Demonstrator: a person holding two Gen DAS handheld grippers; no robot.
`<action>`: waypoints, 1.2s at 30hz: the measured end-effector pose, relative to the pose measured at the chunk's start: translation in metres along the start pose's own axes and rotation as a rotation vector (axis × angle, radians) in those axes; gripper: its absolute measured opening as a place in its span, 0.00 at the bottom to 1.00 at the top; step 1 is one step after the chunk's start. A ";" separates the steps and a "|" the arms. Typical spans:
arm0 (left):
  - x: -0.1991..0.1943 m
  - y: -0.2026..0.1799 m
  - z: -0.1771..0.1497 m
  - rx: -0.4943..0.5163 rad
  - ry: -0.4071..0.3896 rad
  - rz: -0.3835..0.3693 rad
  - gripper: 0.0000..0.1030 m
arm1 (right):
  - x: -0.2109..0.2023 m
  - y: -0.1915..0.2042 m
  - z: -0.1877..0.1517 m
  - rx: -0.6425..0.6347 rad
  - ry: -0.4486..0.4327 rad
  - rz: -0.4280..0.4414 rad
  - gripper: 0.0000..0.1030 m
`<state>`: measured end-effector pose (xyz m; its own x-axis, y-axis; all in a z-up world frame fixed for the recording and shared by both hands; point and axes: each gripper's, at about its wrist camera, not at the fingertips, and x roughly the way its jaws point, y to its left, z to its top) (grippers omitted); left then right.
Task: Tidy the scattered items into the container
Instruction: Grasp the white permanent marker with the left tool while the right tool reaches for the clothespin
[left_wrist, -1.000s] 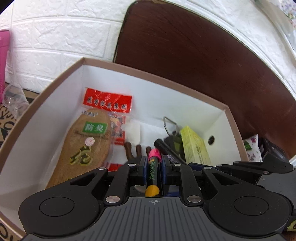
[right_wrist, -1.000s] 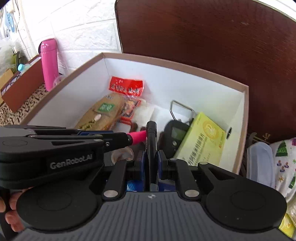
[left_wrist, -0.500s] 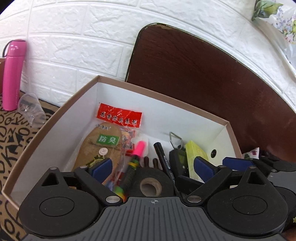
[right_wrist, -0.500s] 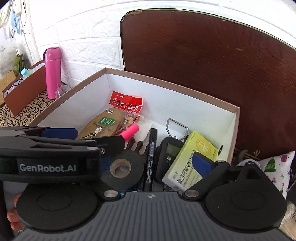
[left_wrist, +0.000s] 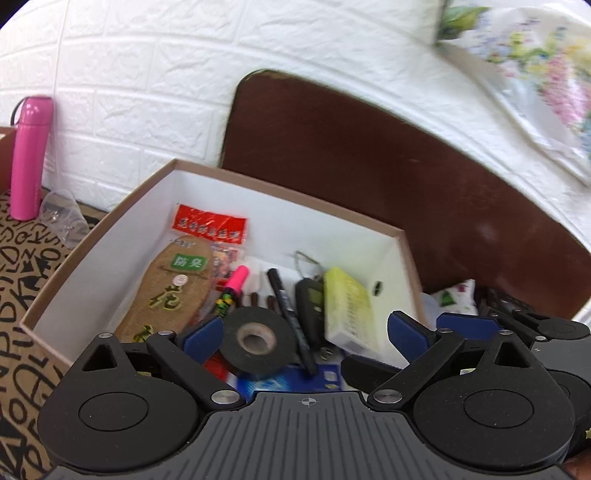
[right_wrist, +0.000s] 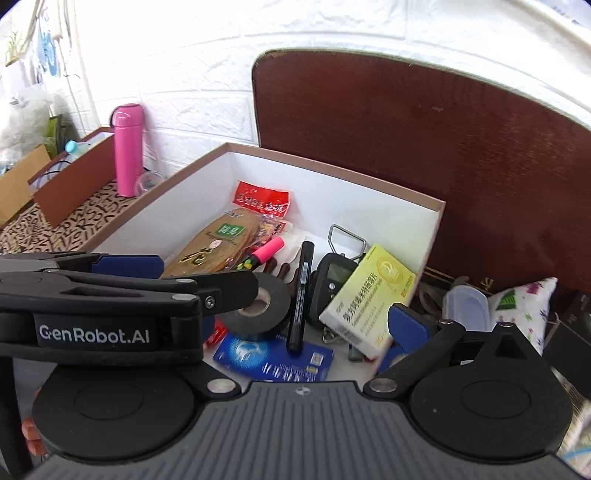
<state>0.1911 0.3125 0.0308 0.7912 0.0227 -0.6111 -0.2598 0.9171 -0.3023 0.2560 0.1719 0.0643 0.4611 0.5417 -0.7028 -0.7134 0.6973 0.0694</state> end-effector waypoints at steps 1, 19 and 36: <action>-0.006 -0.006 -0.003 0.009 -0.010 -0.011 0.98 | -0.009 0.000 -0.003 -0.006 -0.003 0.000 0.98; -0.031 -0.097 -0.156 0.151 0.104 -0.258 0.97 | -0.110 -0.026 -0.185 0.129 -0.170 -0.128 0.99; 0.030 -0.102 -0.176 0.220 0.226 -0.220 0.72 | -0.069 -0.052 -0.232 0.132 -0.141 -0.121 0.72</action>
<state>0.1439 0.1495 -0.0859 0.6664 -0.2496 -0.7026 0.0467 0.9544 -0.2948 0.1385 -0.0105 -0.0552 0.6149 0.5042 -0.6063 -0.5773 0.8116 0.0894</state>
